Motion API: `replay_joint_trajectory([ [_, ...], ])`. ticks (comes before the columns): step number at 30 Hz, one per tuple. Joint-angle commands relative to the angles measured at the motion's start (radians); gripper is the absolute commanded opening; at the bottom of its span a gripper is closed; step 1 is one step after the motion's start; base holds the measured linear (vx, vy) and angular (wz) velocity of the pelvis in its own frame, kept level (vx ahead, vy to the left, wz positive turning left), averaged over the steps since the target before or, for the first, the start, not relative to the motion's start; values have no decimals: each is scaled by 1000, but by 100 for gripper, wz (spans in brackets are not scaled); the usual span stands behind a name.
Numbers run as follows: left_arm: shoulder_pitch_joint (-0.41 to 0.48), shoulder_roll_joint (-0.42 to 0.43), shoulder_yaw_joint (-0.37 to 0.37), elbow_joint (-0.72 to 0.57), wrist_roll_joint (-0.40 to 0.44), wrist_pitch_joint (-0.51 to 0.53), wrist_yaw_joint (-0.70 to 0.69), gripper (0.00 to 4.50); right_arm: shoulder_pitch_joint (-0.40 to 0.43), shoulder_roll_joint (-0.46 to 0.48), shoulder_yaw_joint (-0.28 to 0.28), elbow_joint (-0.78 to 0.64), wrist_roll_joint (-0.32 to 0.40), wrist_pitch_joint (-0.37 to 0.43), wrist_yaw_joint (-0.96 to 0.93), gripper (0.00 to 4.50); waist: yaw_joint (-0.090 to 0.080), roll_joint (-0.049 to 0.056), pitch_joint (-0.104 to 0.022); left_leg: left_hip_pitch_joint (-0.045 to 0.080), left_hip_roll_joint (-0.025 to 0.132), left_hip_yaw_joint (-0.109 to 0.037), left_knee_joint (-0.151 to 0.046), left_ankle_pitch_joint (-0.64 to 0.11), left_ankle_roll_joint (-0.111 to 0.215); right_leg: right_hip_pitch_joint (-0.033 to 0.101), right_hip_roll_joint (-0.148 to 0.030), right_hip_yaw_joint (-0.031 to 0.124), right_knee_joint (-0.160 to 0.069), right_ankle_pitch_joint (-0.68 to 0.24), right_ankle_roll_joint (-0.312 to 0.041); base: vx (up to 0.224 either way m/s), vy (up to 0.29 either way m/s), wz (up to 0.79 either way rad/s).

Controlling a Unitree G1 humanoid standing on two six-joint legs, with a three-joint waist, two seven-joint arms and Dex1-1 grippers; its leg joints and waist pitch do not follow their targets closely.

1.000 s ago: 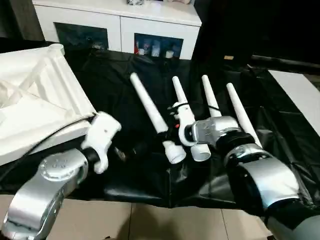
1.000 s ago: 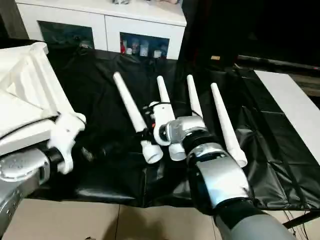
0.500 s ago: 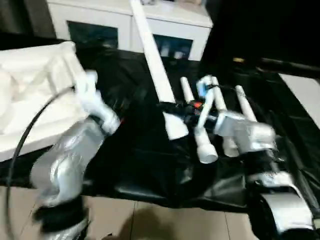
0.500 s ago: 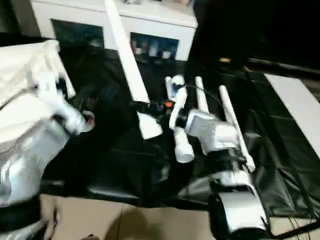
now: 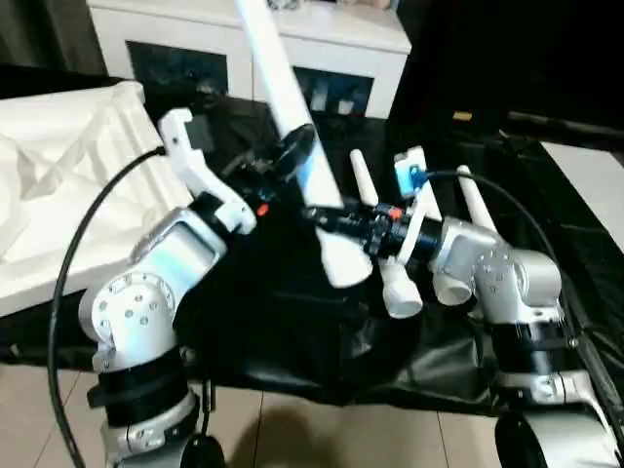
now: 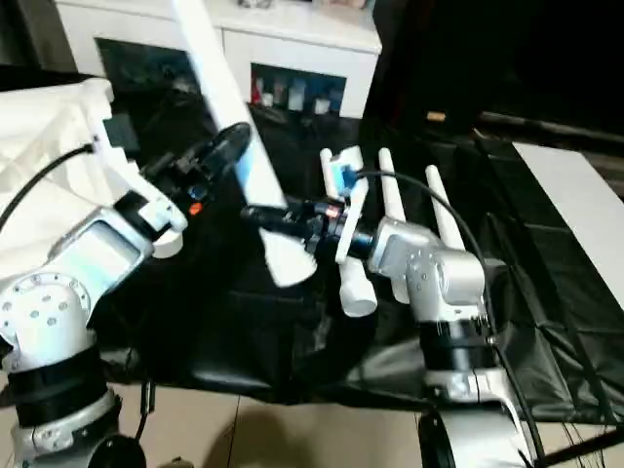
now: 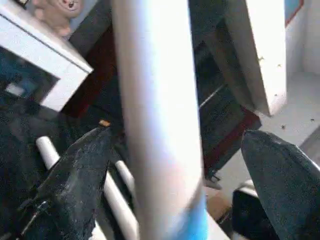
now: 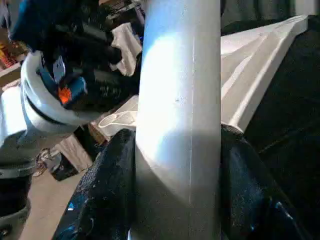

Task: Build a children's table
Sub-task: Pick table leg

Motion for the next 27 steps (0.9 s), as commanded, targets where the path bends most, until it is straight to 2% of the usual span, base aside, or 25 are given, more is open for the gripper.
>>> replay_joint_trajectory([
  [1,-4,3,-26,5,-4,12,14,450,7,-4,-2,-43,21,11,-10,186,0,14,-58,2,38,-11,-80,-90,2,57,-88,54,-86,-148,-150,0,0,0],
  [4,4,23,-26,12,6,17,20,450,13,-9,12,-59,31,21,1,186,1,13,-59,1,38,-12,-80,-80,3,58,-89,54,-85,-143,-142,0,0,0],
  [7,6,35,-18,15,-9,25,18,414,16,-13,18,-64,33,27,3,186,1,12,-58,2,38,-12,-81,-75,-1,57,-89,54,-85,-148,-139,0,0,0],
  [10,7,62,-15,14,-31,45,6,401,17,-22,31,-66,39,39,8,186,0,13,-60,1,36,-12,-80,-56,-1,58,-88,54,-82,-116,-143,0,0,0],
  [15,16,89,-43,0,-64,70,-45,355,18,-30,53,-72,45,42,22,186,2,15,-59,1,37,-11,-81,-54,-6,58,-88,54,-80,-104,-149,0,0,0],
  [18,25,114,-73,-17,-82,98,-85,334,16,-30,64,-67,41,42,23,186,4,23,-59,4,38,-12,-82,-63,-15,56,-88,53,-79,-104,-151,0,0,0],
  [20,29,125,-79,-18,-89,105,-92,321,15,-33,69,-65,38,39,24,186,3,20,-59,4,37,-11,-82,-69,-17,57,-87,54,-80,-104,-150,0,0,0],
  [26,18,141,-69,-7,-112,106,-96,278,9,-40,74,-58,40,36,26,186,3,21,-60,3,37,-11,-82,-67,-21,60,-88,54,-78,-82,-157,0,0,0],
  [27,14,142,-68,-6,-118,103,-101,254,9,-41,75,-58,40,35,25,186,4,20,-60,3,37,-10,-82,-67,-22,60,-88,54,-79,-84,-157,0,0,0],
])
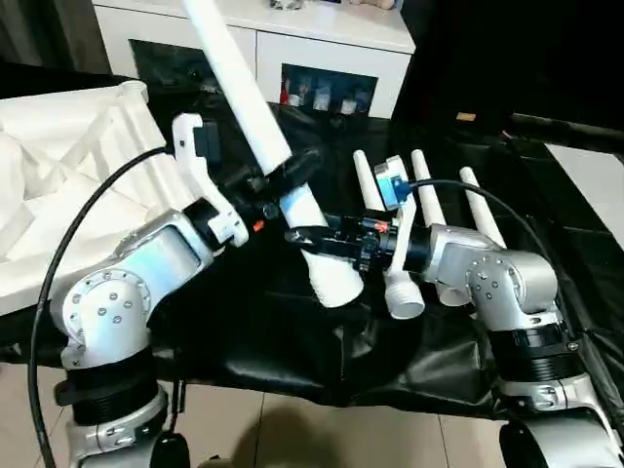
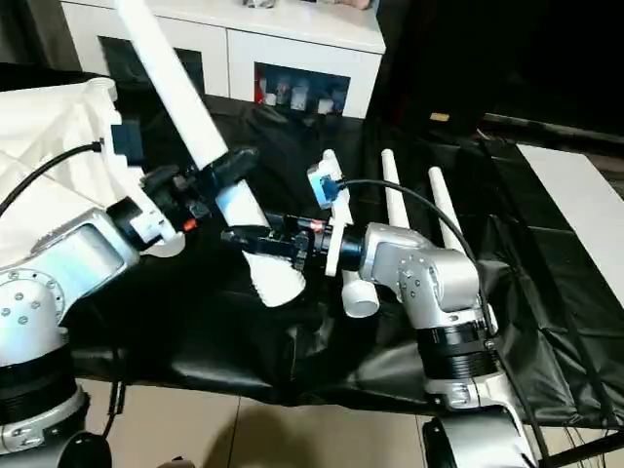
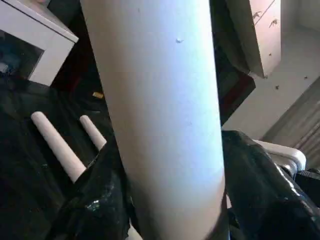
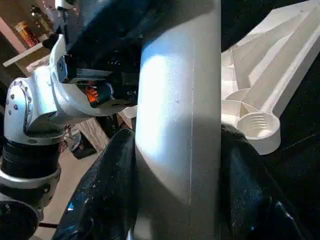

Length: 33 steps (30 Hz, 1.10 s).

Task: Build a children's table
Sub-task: Pick table leg

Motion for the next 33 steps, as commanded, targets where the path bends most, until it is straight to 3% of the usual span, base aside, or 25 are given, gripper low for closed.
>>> replay_joint_trajectory([
  [1,-22,-1,-23,-5,-47,11,-26,247,0,-15,5,-10,8,-5,-7,186,0,20,-60,4,37,-10,-80,-66,-21,60,-89,55,-76,-84,-159,0,0,0],
  [5,-24,8,-23,0,-57,16,-33,211,0,-17,10,-10,8,-9,-8,186,-1,22,-60,4,37,-11,-79,-69,-23,60,-87,54,-76,-85,-161,0,0,0],
  [13,-21,27,-37,5,-71,16,-53,192,-5,-21,21,-3,2,-23,-5,186,0,18,-60,4,36,-10,-79,-60,-23,60,-87,55,-74,-75,-159,0,0,0],
  [17,-21,50,-55,5,-59,3,-59,191,-11,-30,38,8,-17,-53,-5,186,1,22,-60,4,36,-10,-79,-62,-25,60,-87,54,-74,-78,-156,0,0,0],
  [19,-23,59,-59,7,-45,-8,-67,191,-18,-31,40,18,-26,-61,-12,255,0,21,-61,4,36,-10,-79,-62,-26,60,-87,54,-74,-80,-154,0,0,0],
  [25,-30,117,-98,6,-1,-30,-120,189,-45,-46,39,35,-29,-60,-10,300,-1,25,-62,6,36,-11,-80,-60,-32,59,-86,54,-70,-69,-152,0,0,0],
  [26,-34,148,-124,6,13,-37,-147,189,-56,-69,63,29,-42,-70,10,300,1,28,-62,8,37,-12,-80,-56,-33,59,-86,53,-69,-60,-154,0,0,0],
  [29,-47,170,-149,13,22,-49,-176,188,-82,-101,93,35,-80,-96,24,339,-2,24,-61,5,35,-9,-78,-64,-36,61,-86,55,-69,-58,-157,0,0,0],
  [33,-60,187,-172,22,35,-60,-206,188,-103,-126,116,41,-87,-92,64,344,-1,24,-63,6,35,-8,-77,-58,-32,62,-85,54,-66,-53,-165,0,0,0],
])
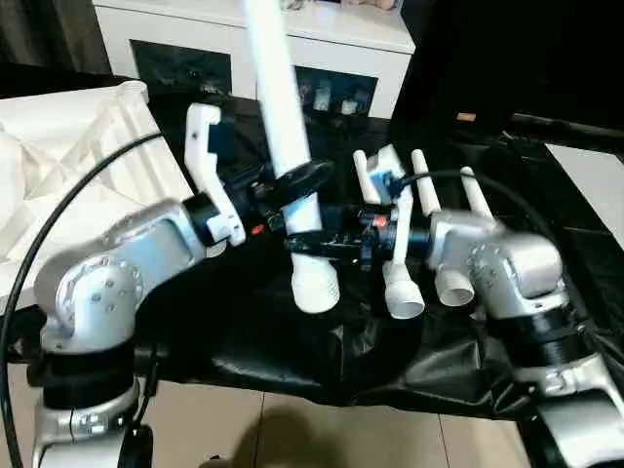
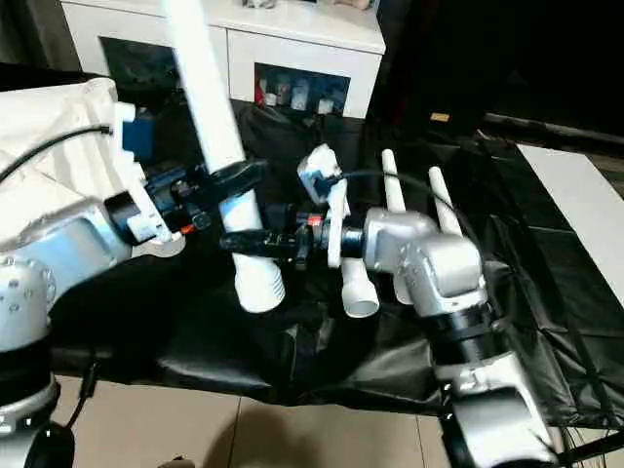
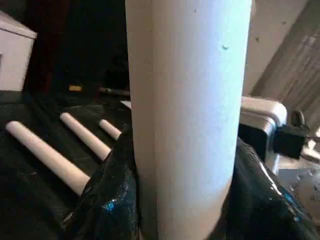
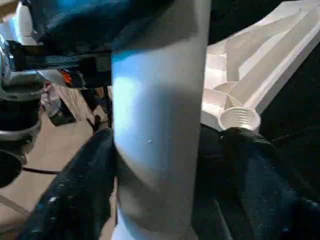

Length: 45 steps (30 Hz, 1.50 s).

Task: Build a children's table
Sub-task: Pick table leg

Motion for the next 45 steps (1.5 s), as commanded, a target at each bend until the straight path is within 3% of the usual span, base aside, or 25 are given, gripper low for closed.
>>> replay_joint_trajectory([
  [1,-26,7,-37,7,16,-14,-40,188,-21,-29,14,13,-20,-4,26,344,-2,24,-62,3,35,-8,-77,-59,-30,62,-85,55,-68,-52,-166,0,0,0],
  [10,-28,28,-93,9,36,-43,-93,188,-42,-52,94,43,-43,1,90,344,-3,21,-64,3,36,-8,-75,-53,-27,64,-87,55,-65,-35,-189,0,0,0],
  [16,-28,31,-93,7,30,-52,-111,188,-45,-45,101,57,-35,10,106,344,-1,19,-63,3,36,-8,-74,-55,-26,64,-88,55,-65,-46,-188,0,0,0],
  [34,-31,35,-87,21,39,-77,-126,188,-42,-46,111,73,-30,12,146,188,0,21,-65,3,35,-8,-73,-56,-25,64,-87,55,-64,-37,-194,0,0,0],
  [37,-34,20,-62,38,31,-67,-91,258,-32,-39,95,68,-27,11,130,185,1,20,-66,4,35,-8,-73,-52,-27,65,-86,54,-62,-28,-197,0,0,0],
  [39,-19,25,-58,34,33,-72,-92,260,-21,-31,72,64,-19,16,106,184,1,16,-66,3,35,-8,-72,-47,-26,66,-87,55,-61,-21,-198,0,0,0],
  [40,-9,30,-57,27,30,-72,-98,267,-15,-28,58,58,-12,20,94,184,3,21,-66,2,35,-9,-73,-44,-25,66,-89,55,-61,-23,-198,0,0,0],
  [42,11,37,-51,13,16,-65,-109,298,-2,-24,35,46,0,28,75,184,3,22,-66,3,35,-8,-73,-46,-27,66,-89,55,-61,-18,-197,0,0,0],
  [45,29,42,-45,-5,-2,-60,-120,309,10,-21,17,34,9,32,58,184,3,25,-66,5,35,-9,-74,-56,-33,63,-86,53,-61,-18,-200,0,0,0],
])
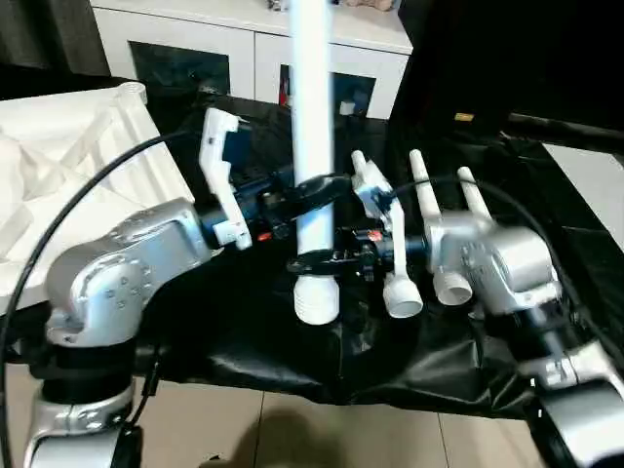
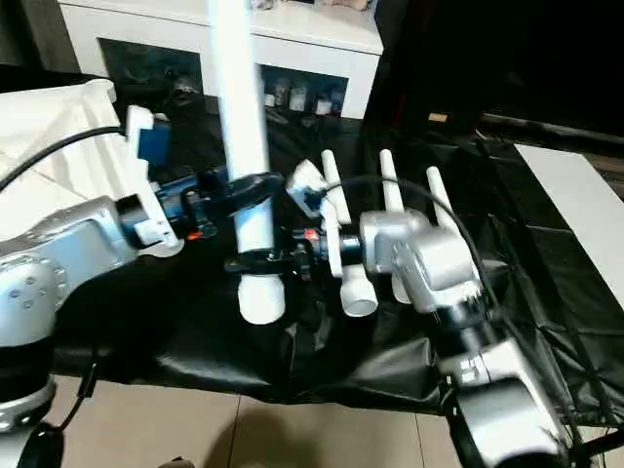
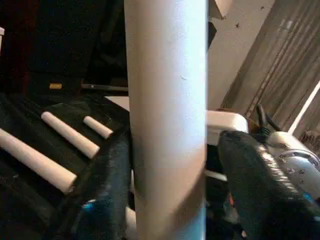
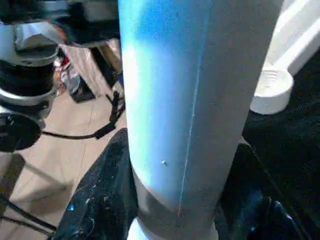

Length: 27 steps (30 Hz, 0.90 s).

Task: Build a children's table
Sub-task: Pick table leg

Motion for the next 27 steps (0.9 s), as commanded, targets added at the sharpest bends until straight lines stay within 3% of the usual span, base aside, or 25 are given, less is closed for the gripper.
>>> replay_joint_trajectory([
  [1,6,0,3,-31,-22,8,-12,322,3,-4,-47,-38,25,9,-22,184,2,25,-66,4,35,-9,-75,-63,-33,64,-86,53,-65,-26,-199,0,0,0],
  [5,38,8,19,-59,25,-48,14,354,18,5,-91,-63,21,-17,-85,184,4,31,-65,3,37,-11,-77,-67,-37,64,-87,54,-66,-28,-191,0,0,0],
  [6,55,5,40,-64,55,-86,41,354,23,18,-111,-70,-11,-69,-151,184,3,36,-64,3,36,-10,-77,-72,-39,63,-87,54,-67,-29,-190,0,0,0],
  [7,83,8,60,-70,127,-149,95,379,22,33,-128,-59,-90,-152,-279,184,2,45,-64,4,37,-12,-77,-84,-52,60,-88,54,-67,-36,-189,0,0,0],
  [8,115,19,70,-74,210,-195,165,379,36,50,-146,-56,-162,-295,-374,184,-2,41,-63,0,38,-13,-77,-87,-66,60,-88,51,-71,-51,-173,0,0,0],
  [9,115,19,70,-74,210,-195,165,379,36,50,-146,-56,-162,-295,-374,184,-5,38,-64,2,38,-11,-77,-91,-72,60,-88,52,-71,-62,-163,0,0,0],
  [10,159,39,69,-77,300,-232,237,379,58,52,-150,-69,-213,-375,-430,184,-3,41,-65,5,33,-10,-76,-106,-68,62,-86,53,-73,-95,-146,0,0,0],
  [11,224,49,63,-85,406,-290,315,379,97,53,-150,-107,-245,-369,-484,184,-7,46,-60,2,35,-11,-78,-123,-65,60,-82,54,-78,-120,-125,0,0,0],
  [12,264,42,58,-89,445,-299,361,379,127,79,-176,-134,-231,-337,-528,184,-6,57,-59,2,33,-12,-80,-131,-63,60,-80,54,-77,-131,-118,0,0,0],
  [13,293,39,44,-88,492,-330,397,379,156,98,-191,-156,-226,-330,-555,184,-9,54,-59,3,35,-12,-80,-133,-54,60,-78,55,-80,-120,-106,0,0,0],
  [16,377,35,-14,-77,631,-437,485,379,249,148,-211,-219,-225,-332,-623,184,-7,76,-63,6,35,-16,-82,-143,-43,54,-77,53,-77,-88,-123,0,0,0],
  [17,432,-16,-28,-76,674,-491,534,379,322,167,-176,-245,-260,-372,-666,184,-7,77,-61,4,39,-17,-83,-144,-37,55,-77,53,-83,-63,-123,0,0,0],
  [19,449,-32,-33,-78,683,-499,547,379,344,174,-166,-249,-270,-383,-680,184,-7,73,-61,1,37,-16,-83,-149,-37,58,-79,54,-82,-57,-130,0,0,0],
  [21,466,-46,-61,-78,711,-503,576,379,377,203,-156,-233,-286,-417,-724,184,-7,90,-60,1,34,-17,-83,-173,-36,56,-80,55,-83,-94,-136,0,0,0],
  [22,467,-48,-70,-74,719,-507,580,379,382,215,-158,-230,-288,-417,-743,184,-10,77,-55,-4,29,-13,-84,-193,-20,57,-87,61,-93,-153,-132,0,0,0],
  [23,468,-53,-80,-67,729,-515,584,379,385,225,-161,-231,-290,-411,-759,184,-6,71,-53,-7,25,-10,-81,-193,11,60,-104,71,-102,-235,-131,0,0,0],
  [24,467,-55,-81,-62,734,-523,588,379,386,224,-160,-232,-295,-411,-763,184,-4,74,-51,-10,24,-10,-79,-191,28,61,-113,76,-108,-286,-127,0,0,0],
  [26,467,-65,-84,-51,752,-540,599,379,390,226,-167,-239,-303,-404,-773,184,11,71,-54,-25,19,-16,-48,-117,98,78,-165,114,-132,-373,-131,0,0,0],
  [27,468,-82,-82,-39,769,-561,613,379,394,221,-179,-241,-307,-396,-780,184,21,61,-55,-34,18,-26,-19,-91,137,88,-203,140,-148,-395,-145,0,0,0],
])
